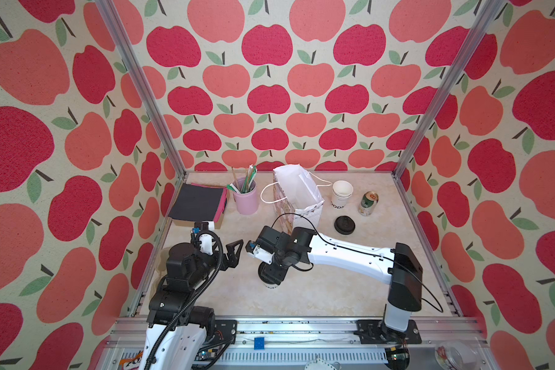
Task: Pack the takeout coffee
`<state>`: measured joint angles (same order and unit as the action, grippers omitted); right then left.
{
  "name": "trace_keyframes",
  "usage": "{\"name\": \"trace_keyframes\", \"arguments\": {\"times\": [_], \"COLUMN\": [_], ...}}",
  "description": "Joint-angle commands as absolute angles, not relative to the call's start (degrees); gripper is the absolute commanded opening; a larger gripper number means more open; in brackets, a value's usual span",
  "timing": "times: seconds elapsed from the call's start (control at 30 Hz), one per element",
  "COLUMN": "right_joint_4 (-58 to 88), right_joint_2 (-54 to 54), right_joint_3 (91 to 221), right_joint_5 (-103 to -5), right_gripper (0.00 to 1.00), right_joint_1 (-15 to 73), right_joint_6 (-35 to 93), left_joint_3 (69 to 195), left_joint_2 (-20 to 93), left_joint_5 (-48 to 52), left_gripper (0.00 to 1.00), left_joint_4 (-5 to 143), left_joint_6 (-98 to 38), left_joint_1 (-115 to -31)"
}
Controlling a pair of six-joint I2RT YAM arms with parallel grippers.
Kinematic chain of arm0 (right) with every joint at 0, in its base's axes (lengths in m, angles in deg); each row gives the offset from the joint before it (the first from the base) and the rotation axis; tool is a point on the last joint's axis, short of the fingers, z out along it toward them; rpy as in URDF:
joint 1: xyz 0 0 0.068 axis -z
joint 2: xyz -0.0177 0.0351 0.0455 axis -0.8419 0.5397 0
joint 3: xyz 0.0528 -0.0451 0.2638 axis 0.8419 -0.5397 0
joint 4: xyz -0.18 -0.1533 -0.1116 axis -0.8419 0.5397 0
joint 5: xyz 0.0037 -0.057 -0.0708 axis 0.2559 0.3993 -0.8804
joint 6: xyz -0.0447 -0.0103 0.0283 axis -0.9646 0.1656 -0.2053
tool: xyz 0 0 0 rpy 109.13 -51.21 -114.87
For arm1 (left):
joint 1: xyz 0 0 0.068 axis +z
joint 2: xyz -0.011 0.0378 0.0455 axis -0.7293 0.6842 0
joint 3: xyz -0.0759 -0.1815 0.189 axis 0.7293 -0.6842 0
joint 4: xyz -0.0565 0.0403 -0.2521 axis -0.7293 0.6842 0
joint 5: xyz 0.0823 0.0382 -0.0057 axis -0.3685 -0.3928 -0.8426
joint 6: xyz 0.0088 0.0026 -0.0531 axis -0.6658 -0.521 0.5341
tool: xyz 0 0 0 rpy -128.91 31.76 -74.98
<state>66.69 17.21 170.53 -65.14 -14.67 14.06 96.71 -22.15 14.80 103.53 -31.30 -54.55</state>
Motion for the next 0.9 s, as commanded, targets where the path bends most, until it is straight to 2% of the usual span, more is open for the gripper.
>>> {"name": "trace_keyframes", "arguments": {"times": [0.0,0.87], "right_joint_4": [71.08,73.51], "right_joint_2": [20.7,23.5], "right_joint_3": [167.63,162.1], "right_joint_5": [-65.79,-69.87], "right_gripper": [0.62,0.59], "right_joint_1": [-14.95,-15.26], "right_joint_6": [14.37,16.59], "left_joint_3": [97.14,97.04], "left_joint_2": [-22.5,-22.43], "left_joint_5": [14.58,14.56], "left_gripper": [0.99,0.99], "left_joint_4": [103.91,103.86], "left_joint_6": [-31.49,-31.4], "left_joint_1": [-54.21,-54.21]}}
